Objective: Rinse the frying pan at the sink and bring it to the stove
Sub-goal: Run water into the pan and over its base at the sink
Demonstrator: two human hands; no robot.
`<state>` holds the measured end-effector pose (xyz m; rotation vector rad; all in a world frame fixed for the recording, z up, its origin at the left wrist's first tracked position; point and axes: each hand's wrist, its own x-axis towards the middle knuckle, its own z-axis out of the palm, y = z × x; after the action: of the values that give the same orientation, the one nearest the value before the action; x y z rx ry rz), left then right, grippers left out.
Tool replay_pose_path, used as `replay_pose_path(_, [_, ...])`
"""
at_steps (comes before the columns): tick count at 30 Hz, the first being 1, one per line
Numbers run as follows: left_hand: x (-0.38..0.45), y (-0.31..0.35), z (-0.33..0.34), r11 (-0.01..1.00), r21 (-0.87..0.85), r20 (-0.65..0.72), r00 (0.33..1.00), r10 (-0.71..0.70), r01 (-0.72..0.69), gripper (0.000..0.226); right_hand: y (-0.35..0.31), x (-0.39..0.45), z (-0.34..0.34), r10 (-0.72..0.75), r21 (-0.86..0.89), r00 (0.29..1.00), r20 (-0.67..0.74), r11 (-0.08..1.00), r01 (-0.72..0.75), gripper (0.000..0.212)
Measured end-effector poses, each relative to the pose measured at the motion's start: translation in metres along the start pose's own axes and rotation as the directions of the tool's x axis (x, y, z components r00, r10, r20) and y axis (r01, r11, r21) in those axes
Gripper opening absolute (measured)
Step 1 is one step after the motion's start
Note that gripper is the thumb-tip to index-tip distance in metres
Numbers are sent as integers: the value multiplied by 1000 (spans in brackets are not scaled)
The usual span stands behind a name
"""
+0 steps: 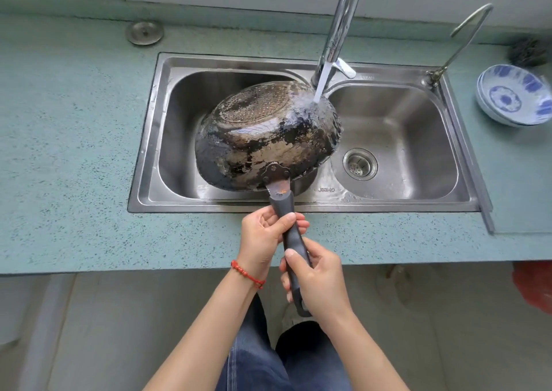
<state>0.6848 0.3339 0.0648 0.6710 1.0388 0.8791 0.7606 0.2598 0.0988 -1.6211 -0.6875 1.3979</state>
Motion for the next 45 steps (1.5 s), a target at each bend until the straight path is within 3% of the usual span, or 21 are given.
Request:
replay_pose_path(9, [2, -9, 11, 985, -126, 92, 990, -108, 119, 17, 6, -4, -7, -63, -151, 990, -127, 988, 44, 21])
replay_pose_path(17, [-1, -11, 16, 975, -165, 124, 984, -128, 148, 18, 9, -8, -11, -88, -187, 984, -153, 981, 59, 25])
replay_pose_path(22, [-3, -10, 14, 982, -141, 119, 987, -112, 128, 17, 8, -9, -10, -68, -153, 987, -143, 987, 46, 26])
replay_pose_path(30, [-8, -7, 6, 1000, -12, 72, 997, -26, 27, 14, 8, -11, -8, -29, 61, 999, -13, 998, 30, 11])
replay_pose_path(37, [-11, -7, -4, 997, 68, 25, 999, 42, -43, 13, 12, -10, -2, -11, 188, 998, 60, 982, -1, 11])
replay_pose_path(45, [-9, -9, -4, 1000, -30, 31, 1000, -2, 3, 10, 12, -10, -1, -18, 111, 999, 30, 994, 15, 12])
